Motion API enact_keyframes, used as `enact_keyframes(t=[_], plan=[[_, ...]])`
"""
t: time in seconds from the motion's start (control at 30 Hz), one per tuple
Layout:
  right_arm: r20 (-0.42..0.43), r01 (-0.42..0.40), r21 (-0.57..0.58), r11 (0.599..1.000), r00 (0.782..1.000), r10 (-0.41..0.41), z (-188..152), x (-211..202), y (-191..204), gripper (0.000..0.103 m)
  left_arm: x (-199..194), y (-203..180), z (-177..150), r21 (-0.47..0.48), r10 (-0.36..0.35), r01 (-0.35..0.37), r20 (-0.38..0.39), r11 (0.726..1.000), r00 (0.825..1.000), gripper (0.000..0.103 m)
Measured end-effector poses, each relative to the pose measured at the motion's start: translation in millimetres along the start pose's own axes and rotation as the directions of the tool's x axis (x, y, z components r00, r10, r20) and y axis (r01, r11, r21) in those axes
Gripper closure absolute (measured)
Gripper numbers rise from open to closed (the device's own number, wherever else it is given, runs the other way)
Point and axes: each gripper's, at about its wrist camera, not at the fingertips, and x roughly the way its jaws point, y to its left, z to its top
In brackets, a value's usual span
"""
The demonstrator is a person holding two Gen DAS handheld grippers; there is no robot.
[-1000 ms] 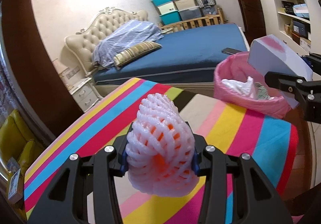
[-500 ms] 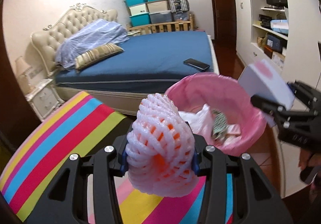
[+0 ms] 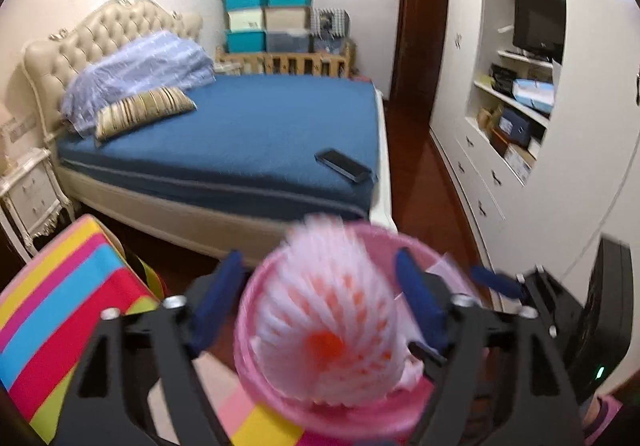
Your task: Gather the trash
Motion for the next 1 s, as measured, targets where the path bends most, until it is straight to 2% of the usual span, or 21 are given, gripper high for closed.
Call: enact_keyframes(t=[0.1, 0.2, 0.3, 0.4, 0.5, 0.7, 0.8, 1.0], plan=[[-0.002, 0.011, 0.048, 0.999, 1.0, -0.011, -7.0, -9.4, -13.5, 0.019, -5.8, -9.4, 3.2, 0.036, 0.024, -0.025, 0.035, 0.999, 0.999, 0.012], [0.002, 0.03, 0.063, 0.998, 1.0, -0.031, -16.3, -29.5, -24.7, 0.019, -22.0, -15.3, -4.7, 0.074, 0.094, -0.101, 0.091, 0.992, 0.991, 0.005], [-0.001, 0.039, 0.067, 0.997, 0.999, -0.039, -24.8, -53.3, -33.4, 0.019, -43.1, -20.0, -20.5, 0.114, 0.156, -0.171, 0.128, 0.979, 0.979, 0.005], [0.002, 0.04, 0.057, 0.998, 0.999, -0.04, -27.6, -79.6, -34.5, 0.019, -66.0, -24.3, -37.2, 0.13, 0.227, -0.249, 0.162, 0.96, 0.96, 0.005], [0.009, 0.033, 0.038, 0.999, 0.999, -0.034, -28.6, -107.5, -34.5, 0.019, -87.0, -30.6, -52.4, 0.151, 0.283, -0.306, 0.156, 0.94, 0.946, 0.005], [0.032, 0.015, 0.048, 0.999, 0.999, -0.017, -26.2, -148.7, -29.3, 0.019, -139.2, -33.7, -81.2, 0.076, 0.346, -0.364, 0.185, 0.928, 0.92, 0.005], [0.048, -0.001, 0.038, 0.999, 0.999, -0.001, -21.7, -159.0, -18.1, 0.019, -159.8, -37.2, -98.1, 0.024, 0.348, -0.359, 0.187, 0.933, 0.919, 0.005], [0.047, -0.04, 0.002, 0.999, 0.998, 0.04, -18.1, -165.7, 5.2, 0.019, -174.3, -44.8, -127.3, 0.01, 0.304, -0.308, 0.142, 0.951, 0.942, 0.005]])
